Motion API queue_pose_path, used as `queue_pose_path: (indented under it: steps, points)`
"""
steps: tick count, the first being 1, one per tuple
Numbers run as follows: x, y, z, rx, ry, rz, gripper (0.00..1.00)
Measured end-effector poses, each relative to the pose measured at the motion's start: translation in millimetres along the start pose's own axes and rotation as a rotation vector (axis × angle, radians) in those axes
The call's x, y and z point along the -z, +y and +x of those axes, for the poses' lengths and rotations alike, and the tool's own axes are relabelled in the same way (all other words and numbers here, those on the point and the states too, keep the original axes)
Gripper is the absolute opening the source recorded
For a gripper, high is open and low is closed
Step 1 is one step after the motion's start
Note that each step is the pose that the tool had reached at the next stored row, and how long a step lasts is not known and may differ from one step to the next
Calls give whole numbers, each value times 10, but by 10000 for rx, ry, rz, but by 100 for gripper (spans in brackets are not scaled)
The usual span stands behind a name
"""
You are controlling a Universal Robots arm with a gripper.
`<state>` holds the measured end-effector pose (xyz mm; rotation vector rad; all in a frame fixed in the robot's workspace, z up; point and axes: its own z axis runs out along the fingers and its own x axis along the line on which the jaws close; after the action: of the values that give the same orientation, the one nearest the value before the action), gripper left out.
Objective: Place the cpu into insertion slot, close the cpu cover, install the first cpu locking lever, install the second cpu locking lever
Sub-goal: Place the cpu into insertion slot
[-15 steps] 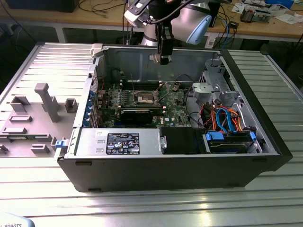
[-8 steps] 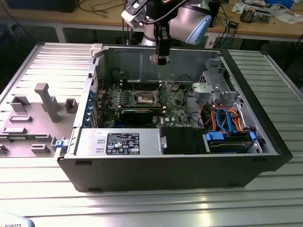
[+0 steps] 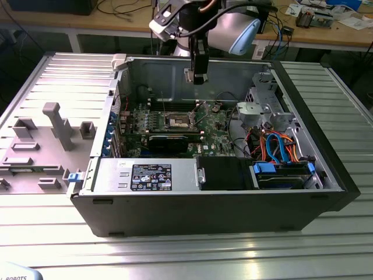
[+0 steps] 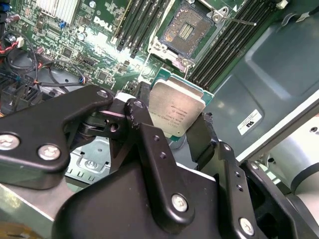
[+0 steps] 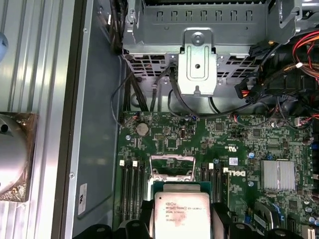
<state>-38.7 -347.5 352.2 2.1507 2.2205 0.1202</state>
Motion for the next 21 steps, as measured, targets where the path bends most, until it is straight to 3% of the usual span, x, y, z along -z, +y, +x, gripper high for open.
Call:
queue_pose_path:
  steps: [6,13,21]
  points:
    - [-9,-1,0,-1,5,-3,54]
    - [-66,-6,-1,-1,1,-1,54]
    - [-74,-7,-1,-1,2,-1,54]
